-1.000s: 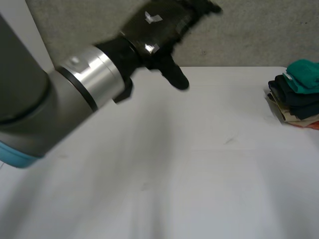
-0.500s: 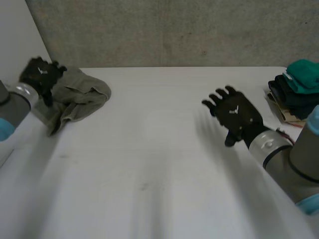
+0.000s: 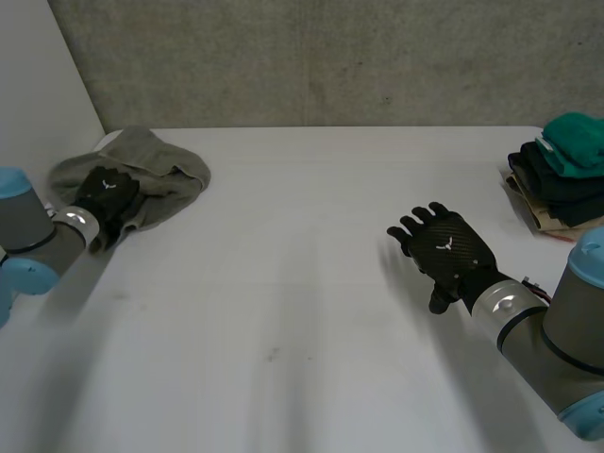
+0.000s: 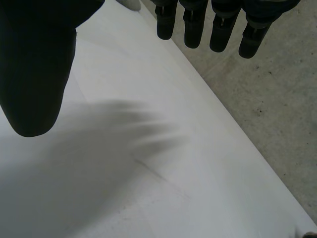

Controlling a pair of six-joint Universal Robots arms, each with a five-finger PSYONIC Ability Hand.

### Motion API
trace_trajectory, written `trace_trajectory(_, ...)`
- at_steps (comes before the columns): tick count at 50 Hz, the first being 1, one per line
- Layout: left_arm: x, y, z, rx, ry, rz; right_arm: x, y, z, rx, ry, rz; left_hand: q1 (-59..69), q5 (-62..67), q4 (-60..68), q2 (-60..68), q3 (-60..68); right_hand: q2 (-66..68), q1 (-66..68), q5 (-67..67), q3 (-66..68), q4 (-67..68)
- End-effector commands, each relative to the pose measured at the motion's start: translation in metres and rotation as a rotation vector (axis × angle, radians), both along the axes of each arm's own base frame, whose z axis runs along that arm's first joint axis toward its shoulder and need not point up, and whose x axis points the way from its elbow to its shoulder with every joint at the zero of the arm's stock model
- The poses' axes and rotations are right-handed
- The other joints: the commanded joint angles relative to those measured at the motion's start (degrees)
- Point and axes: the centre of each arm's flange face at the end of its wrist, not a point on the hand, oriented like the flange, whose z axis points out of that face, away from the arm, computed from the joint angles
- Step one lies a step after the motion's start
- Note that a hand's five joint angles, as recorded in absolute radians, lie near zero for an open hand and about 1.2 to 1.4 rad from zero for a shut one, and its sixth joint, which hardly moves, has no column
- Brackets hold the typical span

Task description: Fold the laundry.

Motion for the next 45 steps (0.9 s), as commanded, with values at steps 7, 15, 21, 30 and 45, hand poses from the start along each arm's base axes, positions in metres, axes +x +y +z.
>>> trace_trajectory(7,-0.061,0.050,0.155,-0.278,0.318,-0.059,0.000,0.000,0.000,0.000,-0.001,0.002,11.93,45.05,11.48,11.68,11.88,-2.12,-2.90,-2.78,-2.08,-2.12)
trace_trajectory(15,-0.064,0.055,0.153,-0.271,0.363,-0.065,-0.003,0.000,-0.002,0.009,0.002,-0.003,0.80,33.91,0.34,0.55,0.74,-2.12,-2.90,-2.78,-2.08,-2.12)
trace_trajectory(21,-0.053,0.057,0.111,-0.080,0.304,-0.013,-0.007,-0.004,-0.002,0.007,0.002,-0.016,-50.28,-17.17,-50.73,-50.53,-50.33,-2.12,-2.90,-2.78,-2.08,-2.12)
trace_trajectory(30,-0.038,0.059,0.062,0.044,0.166,0.034,-0.007,-0.005,-0.002,0.004,0.002,-0.016,-45.42,-12.30,-45.87,-45.67,-45.47,-2.12,-2.90,-2.78,-2.08,-2.12)
trace_trajectory(45,-0.011,0.030,0.006,0.058,0.073,0.081,-0.007,-0.005,-0.007,0.015,0.012,-0.016,-34.82,-1.70,-35.27,-35.07,-34.87,-2.12,-2.90,-2.78,-2.08,-2.12)
